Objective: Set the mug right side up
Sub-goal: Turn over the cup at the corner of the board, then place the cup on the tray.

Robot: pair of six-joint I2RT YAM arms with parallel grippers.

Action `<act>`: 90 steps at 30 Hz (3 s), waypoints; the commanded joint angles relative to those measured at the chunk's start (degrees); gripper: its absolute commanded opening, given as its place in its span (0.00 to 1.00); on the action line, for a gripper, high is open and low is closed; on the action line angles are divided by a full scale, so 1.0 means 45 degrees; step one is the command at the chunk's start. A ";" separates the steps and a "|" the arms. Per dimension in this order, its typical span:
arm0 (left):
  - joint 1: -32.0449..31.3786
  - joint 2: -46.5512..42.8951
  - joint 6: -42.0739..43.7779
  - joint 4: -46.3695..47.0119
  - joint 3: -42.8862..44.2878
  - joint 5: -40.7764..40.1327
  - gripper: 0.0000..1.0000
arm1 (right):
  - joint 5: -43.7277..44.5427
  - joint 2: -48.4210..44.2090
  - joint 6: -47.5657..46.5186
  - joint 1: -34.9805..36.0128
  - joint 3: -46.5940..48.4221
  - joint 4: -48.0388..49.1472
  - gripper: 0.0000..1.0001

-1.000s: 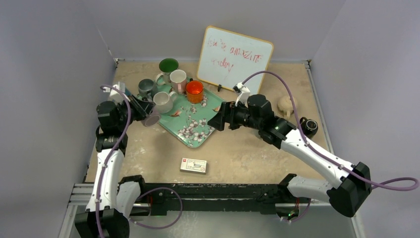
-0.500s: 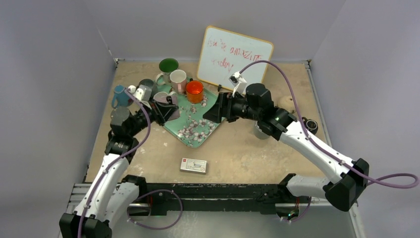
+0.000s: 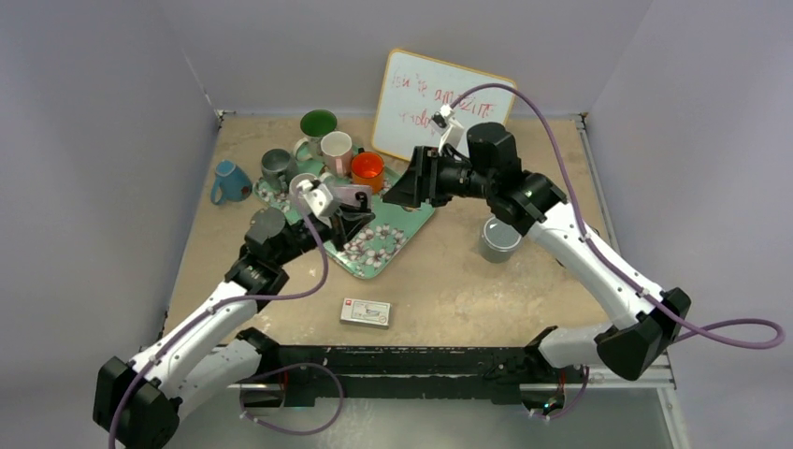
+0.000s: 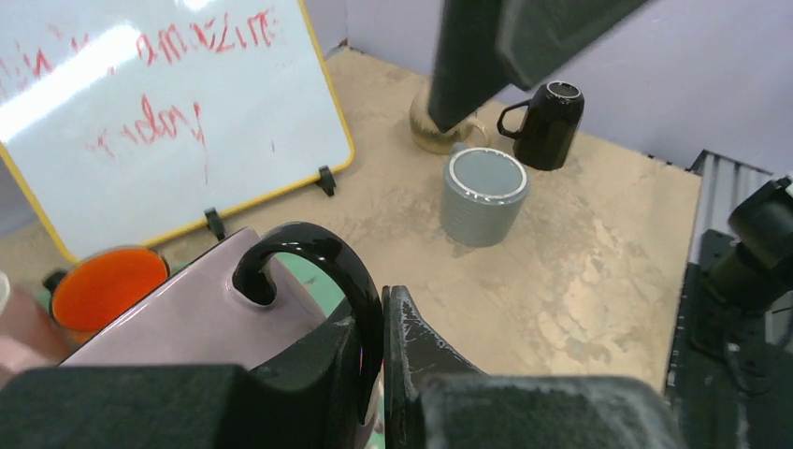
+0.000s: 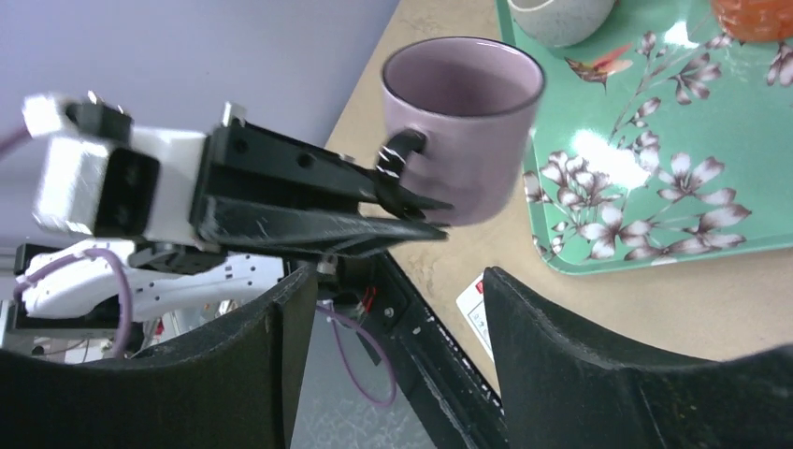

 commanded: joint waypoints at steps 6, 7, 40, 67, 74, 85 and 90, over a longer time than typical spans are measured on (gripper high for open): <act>-0.1821 0.2218 0.4796 0.4132 0.0780 -0.1008 0.00 | -0.1406 0.1083 -0.0752 -0.0635 0.2348 -0.2746 0.65; -0.1991 0.2320 0.5256 0.3671 0.0964 -0.1121 0.00 | -0.1468 0.1147 -0.0738 -0.0645 0.2374 -0.2766 0.64; -0.3211 0.2869 0.8489 0.1788 0.1236 -0.1966 0.00 | -0.2829 0.3884 -0.1191 -0.0648 0.1840 -0.2413 0.00; -0.2534 0.1479 -0.0077 -0.6628 0.4129 -0.6720 1.00 | 0.1317 0.2870 -0.1095 -0.1113 -0.0545 0.1815 0.00; -0.0093 0.0728 -0.1759 -0.9080 0.5109 -0.5515 1.00 | 0.2557 0.2539 -0.4647 -0.1116 -0.1184 0.3088 0.00; 0.0958 0.0590 -0.0474 -1.0683 0.5531 -0.6146 1.00 | 0.2742 0.3237 -0.9578 -0.1116 -0.1750 0.4049 0.00; 0.1258 0.0430 -0.0541 -1.1024 0.5685 -0.7078 1.00 | 0.3129 0.3741 -1.0401 -0.1116 -0.1601 0.4033 0.00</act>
